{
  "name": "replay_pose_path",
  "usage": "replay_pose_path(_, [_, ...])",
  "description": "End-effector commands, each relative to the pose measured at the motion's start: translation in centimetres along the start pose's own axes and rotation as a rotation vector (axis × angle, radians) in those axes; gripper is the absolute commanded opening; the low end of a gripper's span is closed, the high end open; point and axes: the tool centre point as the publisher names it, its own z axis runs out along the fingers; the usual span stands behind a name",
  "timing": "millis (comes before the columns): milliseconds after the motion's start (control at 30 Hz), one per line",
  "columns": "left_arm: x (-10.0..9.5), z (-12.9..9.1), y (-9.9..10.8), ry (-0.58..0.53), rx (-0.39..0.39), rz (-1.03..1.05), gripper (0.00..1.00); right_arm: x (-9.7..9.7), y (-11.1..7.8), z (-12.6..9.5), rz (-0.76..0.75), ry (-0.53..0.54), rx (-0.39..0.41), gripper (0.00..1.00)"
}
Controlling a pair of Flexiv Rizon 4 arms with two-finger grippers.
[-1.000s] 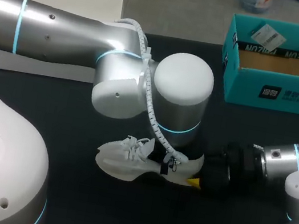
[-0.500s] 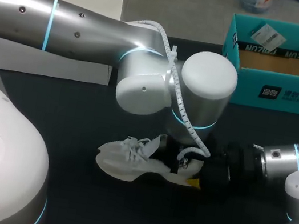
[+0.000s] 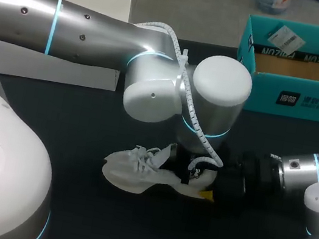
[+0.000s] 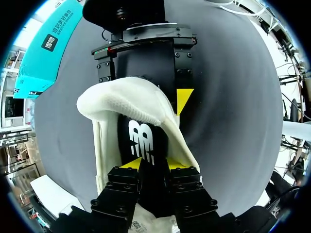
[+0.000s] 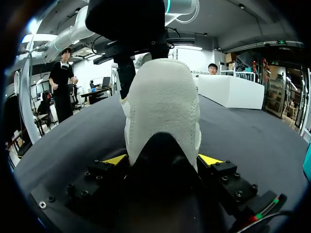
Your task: Take the shoe out of the shoebox, open the shoe tongue, remove and reinsert the insole, then place the shoe into the shoebox
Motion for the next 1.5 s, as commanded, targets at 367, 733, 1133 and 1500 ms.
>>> replay_pose_path(367, [1.1,6.8,-0.3,0.034,0.020,0.006,0.00,0.0,-0.5,0.5,0.002,-0.001,0.004,0.00])
replay_pose_path(733, [0.8,4.6,0.6,-0.030,0.048,-0.040,0.00,0.0,-0.5,0.5,0.002,-0.001,0.004,0.00])
replay_pose_path(1133, [0.2,1.4,1.4,-0.106,0.083,-0.074,0.00,0.0,-0.5,0.5,0.002,-0.001,0.004,0.00])
replay_pose_path(1500, [-0.1,-1.0,1.7,-0.143,0.117,-0.078,0.00,0.0,-0.5,0.5,0.002,-0.001,0.004,0.00])
